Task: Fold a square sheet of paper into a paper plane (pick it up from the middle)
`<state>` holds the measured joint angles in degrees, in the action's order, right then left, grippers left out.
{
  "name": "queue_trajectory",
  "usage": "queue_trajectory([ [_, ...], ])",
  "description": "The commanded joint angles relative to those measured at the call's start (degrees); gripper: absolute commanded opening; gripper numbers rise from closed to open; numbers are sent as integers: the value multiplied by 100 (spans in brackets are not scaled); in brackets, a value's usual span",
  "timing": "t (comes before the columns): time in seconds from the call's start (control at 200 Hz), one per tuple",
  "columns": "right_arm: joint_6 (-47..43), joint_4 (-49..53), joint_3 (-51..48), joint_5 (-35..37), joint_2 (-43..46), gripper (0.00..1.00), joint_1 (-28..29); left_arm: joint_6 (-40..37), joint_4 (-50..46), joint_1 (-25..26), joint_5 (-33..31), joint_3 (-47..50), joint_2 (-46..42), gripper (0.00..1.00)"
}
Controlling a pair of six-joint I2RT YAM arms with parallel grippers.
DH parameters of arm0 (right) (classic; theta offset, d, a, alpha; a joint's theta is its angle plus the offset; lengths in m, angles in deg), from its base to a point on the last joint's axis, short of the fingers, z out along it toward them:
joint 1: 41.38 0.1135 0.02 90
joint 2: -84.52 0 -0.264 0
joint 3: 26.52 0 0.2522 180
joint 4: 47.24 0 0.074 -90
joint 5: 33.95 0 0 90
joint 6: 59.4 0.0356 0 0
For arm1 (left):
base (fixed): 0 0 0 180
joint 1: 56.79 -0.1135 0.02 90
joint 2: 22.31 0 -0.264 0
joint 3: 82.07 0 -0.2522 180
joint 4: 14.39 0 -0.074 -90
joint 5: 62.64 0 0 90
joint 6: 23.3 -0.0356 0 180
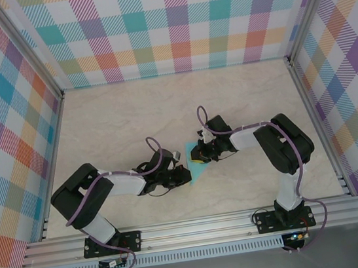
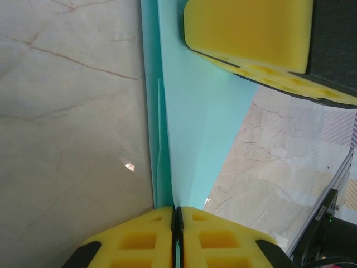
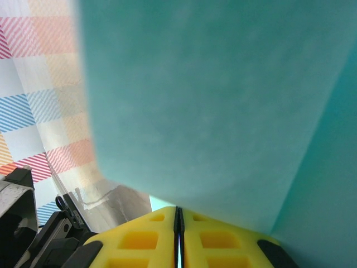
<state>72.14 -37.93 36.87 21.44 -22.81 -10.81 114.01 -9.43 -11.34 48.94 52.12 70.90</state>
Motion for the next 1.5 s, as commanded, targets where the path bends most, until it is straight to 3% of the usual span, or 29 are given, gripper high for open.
queue_trajectory([
  [0.0, -85, 409, -138, 367, -182, 12, -30, -112, -556, 110, -84, 69, -182, 13],
  [0.32, -89, 436, -94, 355, -236, 12, -35, -227, -765, 210, -143, 6, -211, 13],
  [0.635, -104, 464, -107, 395, -280, 12, -33, -327, -1222, 230, -338, -48, -99, 0],
  [0.79, -119, 507, -102, 422, -306, 11, -33, -224, -1380, 227, -362, -51, -19, 0],
  [0.925, -146, 574, -80, 446, -302, 11, -33, -248, -1482, 237, -348, -38, -134, 9],
  [1.08, -155, 605, -50, 448, -306, 11, -33, -362, -1626, 262, -368, -113, -194, 12],
  [1.32, -181, 698, -6, 490, -319, 11, -34, -556, -2162, 346, -482, -389, 44, 0],
  [1.495, -207, 795, 19, 558, -339, 11, -34, -693, -2824, 485, -714, -637, 162, 0],
])
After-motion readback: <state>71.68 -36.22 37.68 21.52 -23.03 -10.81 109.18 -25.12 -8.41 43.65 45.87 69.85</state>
